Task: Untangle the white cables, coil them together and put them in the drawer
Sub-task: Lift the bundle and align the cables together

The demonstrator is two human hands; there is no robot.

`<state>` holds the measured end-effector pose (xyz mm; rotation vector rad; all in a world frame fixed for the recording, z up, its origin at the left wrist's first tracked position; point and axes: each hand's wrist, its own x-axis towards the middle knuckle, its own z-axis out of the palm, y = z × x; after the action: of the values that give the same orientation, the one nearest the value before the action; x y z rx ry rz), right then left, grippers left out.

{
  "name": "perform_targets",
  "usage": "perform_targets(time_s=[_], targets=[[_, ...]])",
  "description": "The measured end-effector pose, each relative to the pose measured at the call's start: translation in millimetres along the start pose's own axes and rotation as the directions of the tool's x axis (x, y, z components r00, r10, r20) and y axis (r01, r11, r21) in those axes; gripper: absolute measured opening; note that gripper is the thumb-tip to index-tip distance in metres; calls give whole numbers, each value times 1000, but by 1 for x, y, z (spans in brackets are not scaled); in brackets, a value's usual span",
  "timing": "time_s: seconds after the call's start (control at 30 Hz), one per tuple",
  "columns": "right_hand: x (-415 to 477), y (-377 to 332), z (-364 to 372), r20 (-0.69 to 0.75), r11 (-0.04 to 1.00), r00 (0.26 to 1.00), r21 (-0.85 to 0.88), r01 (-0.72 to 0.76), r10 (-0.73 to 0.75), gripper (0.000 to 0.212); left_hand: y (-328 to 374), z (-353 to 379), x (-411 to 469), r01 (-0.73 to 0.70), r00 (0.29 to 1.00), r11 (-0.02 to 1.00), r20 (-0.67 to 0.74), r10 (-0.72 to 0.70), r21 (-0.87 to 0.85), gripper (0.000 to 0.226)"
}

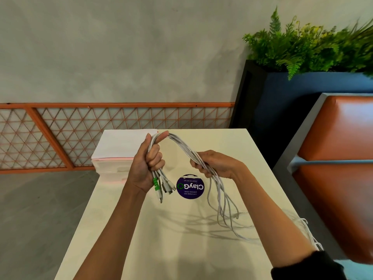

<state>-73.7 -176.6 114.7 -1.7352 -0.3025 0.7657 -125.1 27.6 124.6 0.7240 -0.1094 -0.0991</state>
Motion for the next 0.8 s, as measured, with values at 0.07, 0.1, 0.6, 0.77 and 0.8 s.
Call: perform_targets(time_s=[0.07, 0.1, 0.6, 0.77, 0.8], targets=[[1, 1, 9, -228, 975, 952, -135, 177, -204, 37, 1, 0, 0, -15, 999, 1000, -29, 15, -7, 44], [4, 4, 13, -329, 945, 889, -187, 269, -319, 34, 2, -1, 0, -21, 999, 1000, -40, 21, -11, 44], [6, 9, 28, -237, 928, 933, -320, 190, -272, 47, 5, -8, 2, -52, 997, 999, -55, 51, -15, 45], [3, 1, 22, -6, 986, 996, 138, 89, -89, 48, 7, -11, 1, -55, 997, 998, -53, 54, -15, 45], [3, 0, 18, 65, 972, 996, 231, 45, -62, 49, 7, -10, 1, -56, 997, 998, -48, 56, -13, 45]])
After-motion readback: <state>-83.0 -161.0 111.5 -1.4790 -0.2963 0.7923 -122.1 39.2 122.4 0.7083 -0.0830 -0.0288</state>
